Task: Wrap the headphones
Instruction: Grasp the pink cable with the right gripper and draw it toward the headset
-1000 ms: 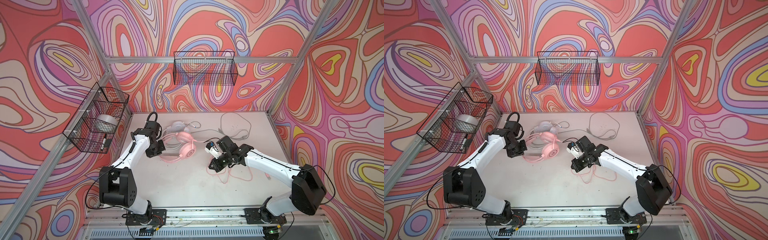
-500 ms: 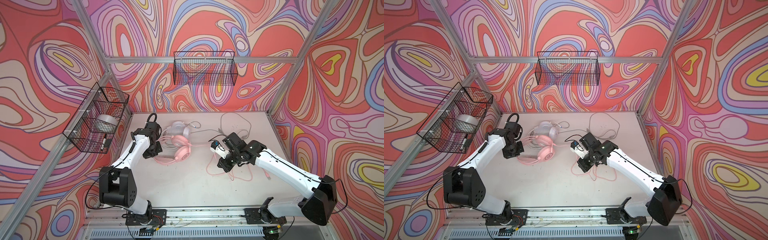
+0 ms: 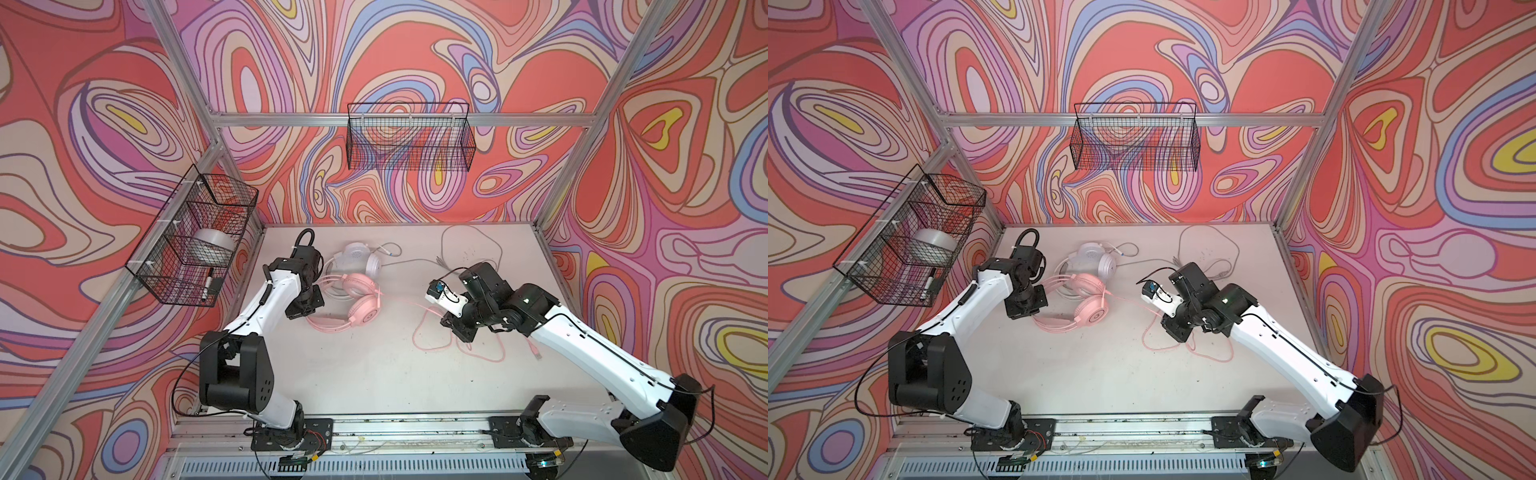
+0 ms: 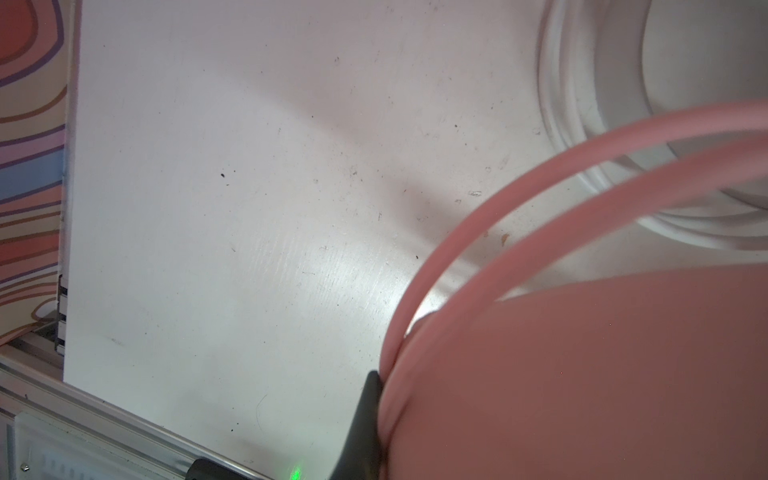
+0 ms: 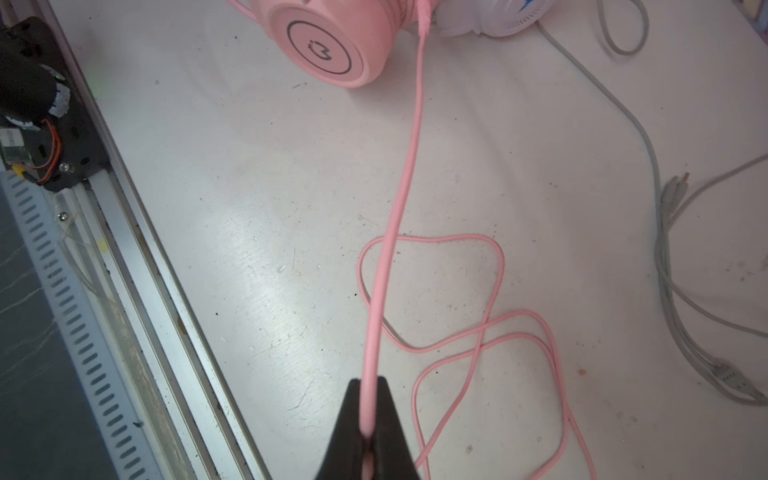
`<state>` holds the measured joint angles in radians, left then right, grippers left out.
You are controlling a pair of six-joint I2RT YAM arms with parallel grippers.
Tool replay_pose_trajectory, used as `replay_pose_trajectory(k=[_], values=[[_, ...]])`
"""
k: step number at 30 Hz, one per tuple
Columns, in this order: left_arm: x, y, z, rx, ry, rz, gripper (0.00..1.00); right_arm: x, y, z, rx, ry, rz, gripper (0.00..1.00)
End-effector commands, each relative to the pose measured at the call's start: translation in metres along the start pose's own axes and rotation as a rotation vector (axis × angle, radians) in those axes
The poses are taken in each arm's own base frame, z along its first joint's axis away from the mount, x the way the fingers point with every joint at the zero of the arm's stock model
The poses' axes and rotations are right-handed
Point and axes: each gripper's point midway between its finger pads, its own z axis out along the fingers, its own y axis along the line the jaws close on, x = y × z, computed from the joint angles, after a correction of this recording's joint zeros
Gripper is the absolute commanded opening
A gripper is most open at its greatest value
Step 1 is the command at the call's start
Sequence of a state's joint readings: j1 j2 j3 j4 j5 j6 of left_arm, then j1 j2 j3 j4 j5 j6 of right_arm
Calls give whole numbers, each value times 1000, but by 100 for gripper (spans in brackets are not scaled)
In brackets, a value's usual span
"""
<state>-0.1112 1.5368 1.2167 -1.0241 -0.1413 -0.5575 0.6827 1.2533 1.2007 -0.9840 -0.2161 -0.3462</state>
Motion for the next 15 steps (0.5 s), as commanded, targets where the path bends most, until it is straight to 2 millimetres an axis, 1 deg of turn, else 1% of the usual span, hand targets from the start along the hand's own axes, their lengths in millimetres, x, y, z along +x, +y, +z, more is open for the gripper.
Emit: replay_pose_trajectory(k=[1,7,12,15], values=[[-1,-1,-2,12,-3,-37,0,-10,20,0,-116,-11,-97,0],[0,-5,-3,19,1,-31,0,-25,38,8,-244,12,-166,0],[1,-13,-3,33,4,-26,0,-38,60,17,-342,68,-236,0],[0,-15,-5,23,-3,-11,0,-41,66,25,-371,96,-261,0]])
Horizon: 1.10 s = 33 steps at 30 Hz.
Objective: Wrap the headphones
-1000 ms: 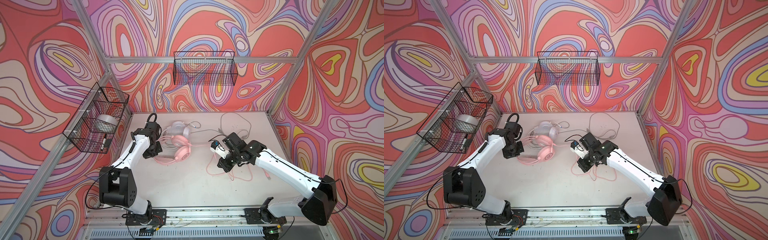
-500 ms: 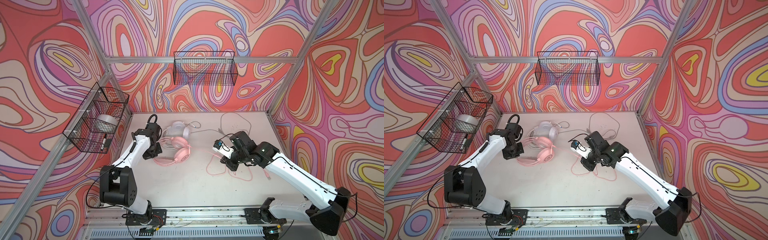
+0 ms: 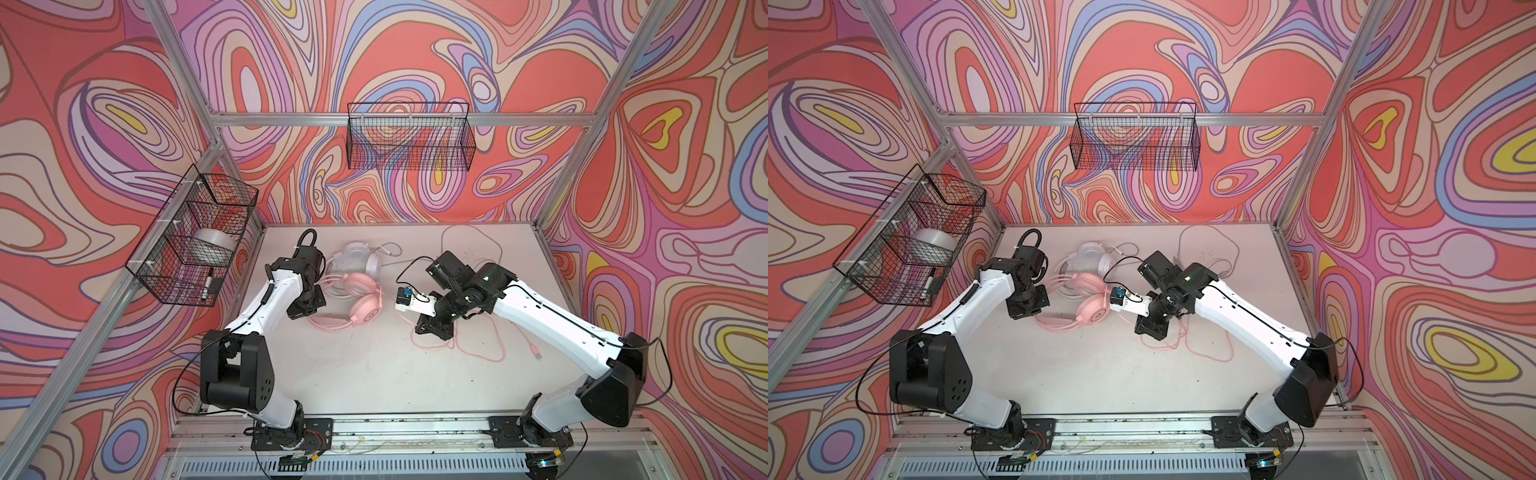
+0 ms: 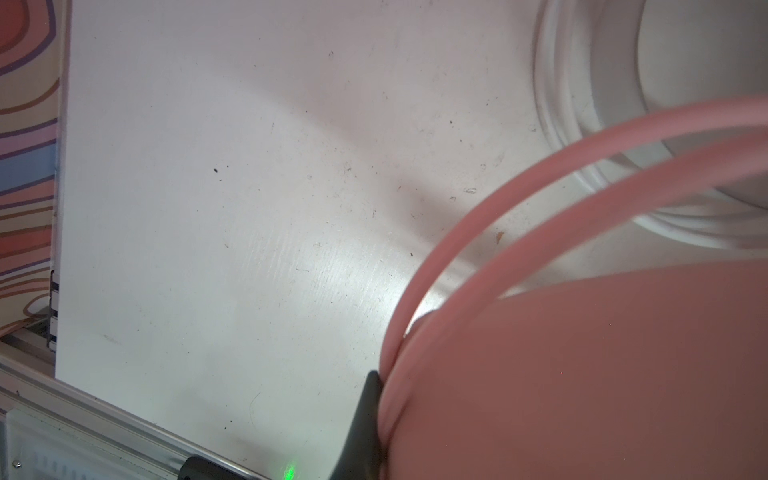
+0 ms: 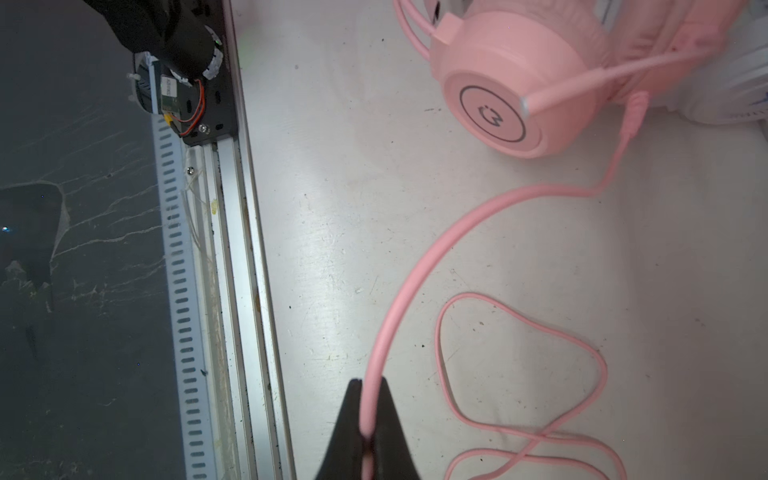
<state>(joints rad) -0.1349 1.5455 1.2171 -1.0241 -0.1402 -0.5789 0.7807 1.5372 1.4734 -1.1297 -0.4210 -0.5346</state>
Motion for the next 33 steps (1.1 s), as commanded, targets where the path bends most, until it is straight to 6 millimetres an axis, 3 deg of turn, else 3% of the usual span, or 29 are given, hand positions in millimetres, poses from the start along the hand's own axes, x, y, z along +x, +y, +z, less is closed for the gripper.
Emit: replay_pose_trajectory(k=[1,9,15,17,18,21,26,33], values=[[-4,-9,-6,21,-10,-10,0,0,15,8,-88,43,-41,0],[-11,-20,-13,55,-10,40,0,-21,22,22,-140,51,-75,0],[-4,-31,-7,62,9,85,0,-44,1,28,-81,18,-30,0],[-1,-33,-5,54,14,104,0,-53,-3,22,-75,1,-20,0],[0,-33,-4,52,15,114,0,-53,-7,30,-84,18,-9,0],[2,-36,-5,51,16,149,0,-59,-18,29,-43,-3,-30,0],[4,-41,-11,58,-2,232,0,-58,-46,25,43,9,-32,0],[15,-59,-16,138,-21,361,0,-45,-68,18,130,56,-107,0]])
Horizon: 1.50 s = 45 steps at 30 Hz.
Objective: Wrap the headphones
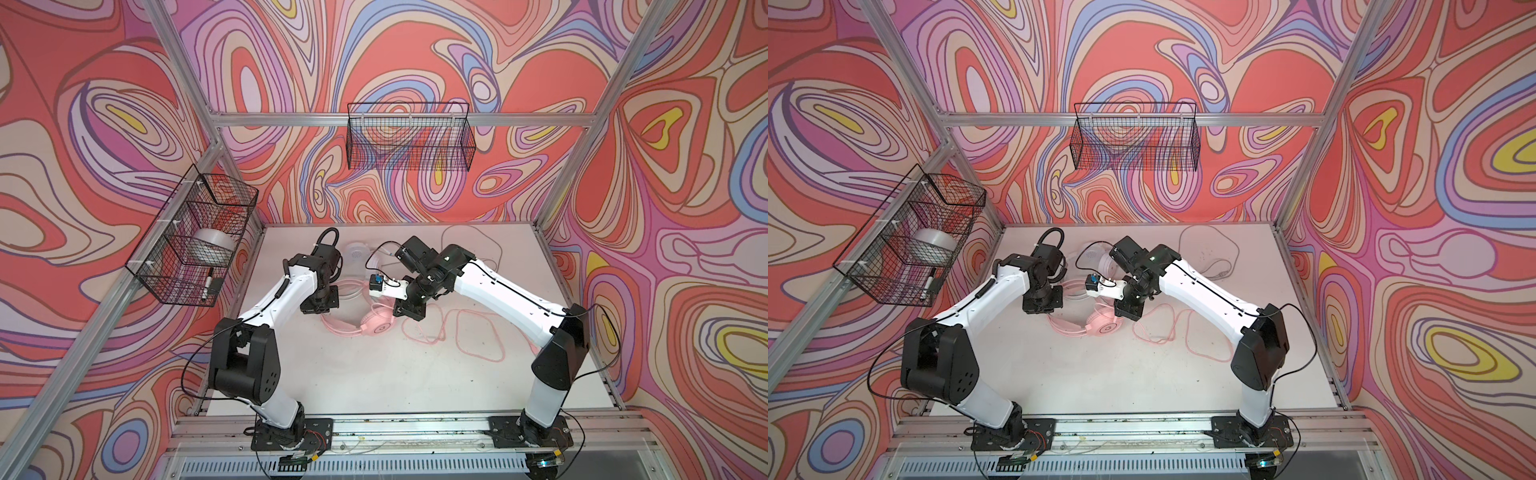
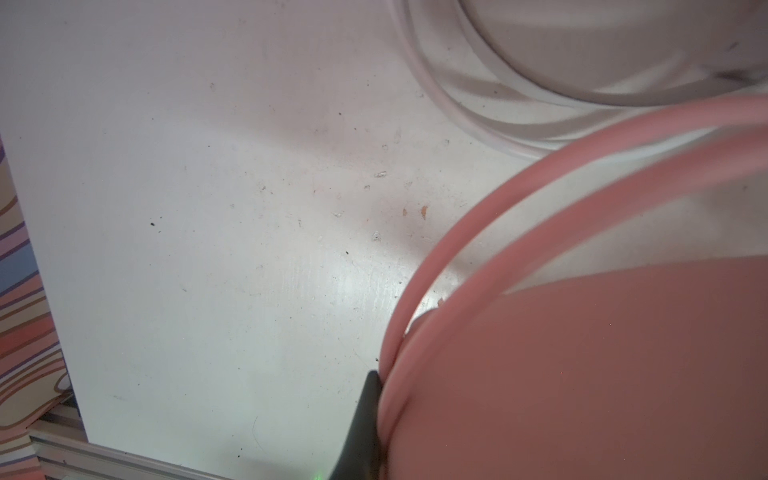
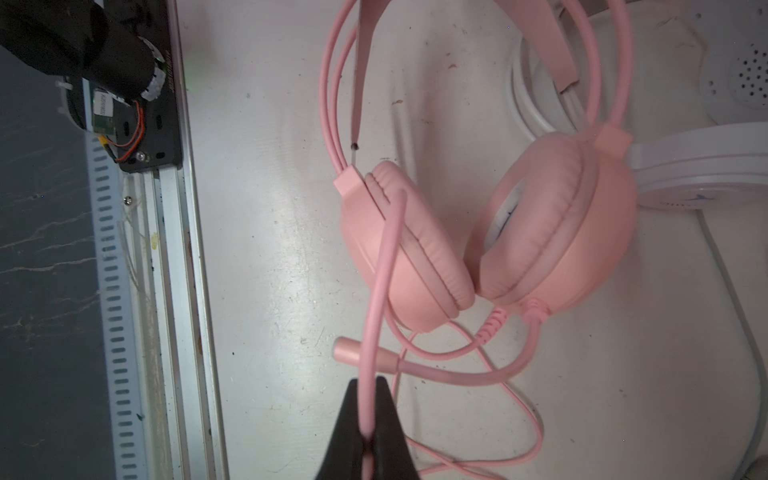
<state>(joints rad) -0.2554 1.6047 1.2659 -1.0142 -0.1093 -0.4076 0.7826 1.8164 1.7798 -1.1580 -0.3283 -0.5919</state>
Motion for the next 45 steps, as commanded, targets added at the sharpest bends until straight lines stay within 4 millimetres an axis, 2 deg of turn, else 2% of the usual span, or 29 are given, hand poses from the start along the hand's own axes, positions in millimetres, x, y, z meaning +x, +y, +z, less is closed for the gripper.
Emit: replay_pose_trajectory(k=[1,6,15,25,31,38,45], values=[[2,-19,-12,88,-33,100,0,2,-17,-6,59,7,-53,0],[7,-25,-10,62,-17,186,0,8,-38,-6,82,17,-41,0],[15,-44,-10,152,-24,255,0,5,-63,-4,49,-21,-4,0],[21,-60,-23,225,-55,325,0,2,-78,22,-22,-49,79,0],[26,-67,-24,278,-51,362,0,-3,-87,21,-69,-155,139,0],[27,-69,-27,300,-70,365,0,5,-94,42,-116,-150,206,0],[32,-70,-26,326,-78,346,0,9,-97,52,-134,-199,286,0]])
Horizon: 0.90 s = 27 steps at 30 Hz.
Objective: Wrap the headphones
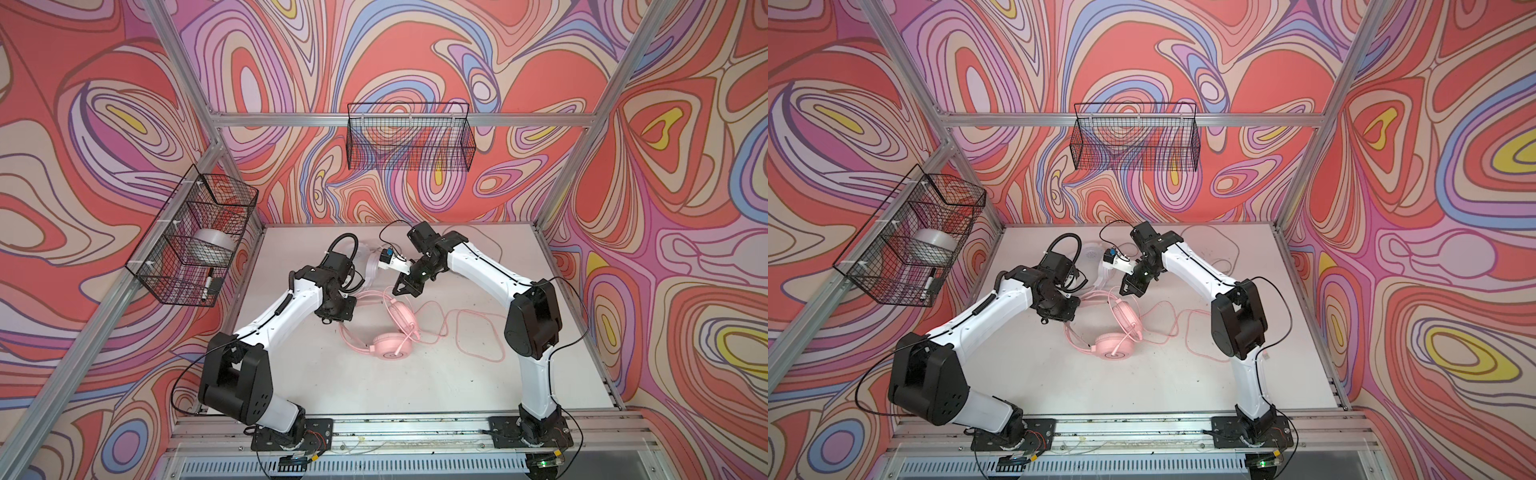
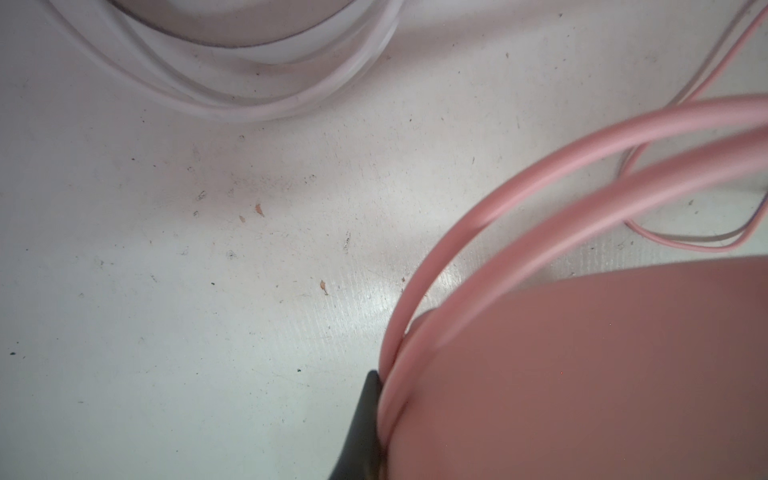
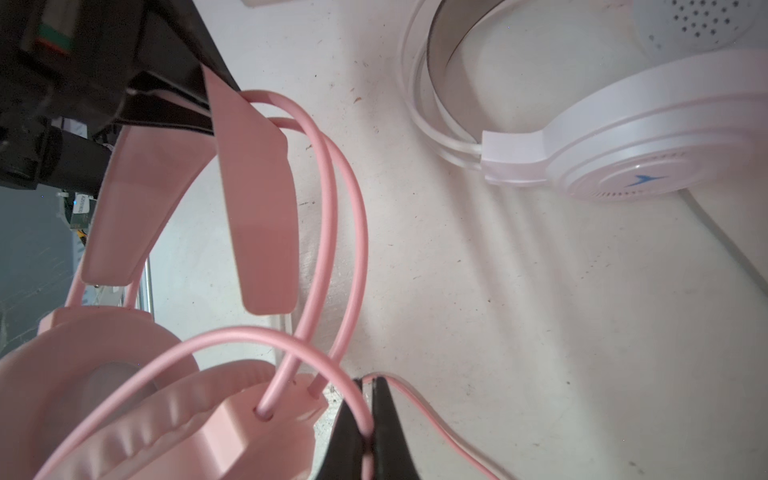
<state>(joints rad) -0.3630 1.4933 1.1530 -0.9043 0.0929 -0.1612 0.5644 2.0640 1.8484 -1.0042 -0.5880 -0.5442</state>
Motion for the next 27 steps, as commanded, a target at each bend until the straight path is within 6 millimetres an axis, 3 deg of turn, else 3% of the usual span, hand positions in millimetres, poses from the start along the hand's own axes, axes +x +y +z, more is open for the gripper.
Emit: replay_pose_trajectory(k=[1,13,27], values=[[-5,-14,-10,74,-46,1,0,-2,-5,6,-21,-52,50,0],[-9,-19,-13,104,-64,-8,0,15,-9,14,-89,-141,206,9],[-12,-27,-11,164,-67,-50,0,51,3,29,-126,-225,392,22]])
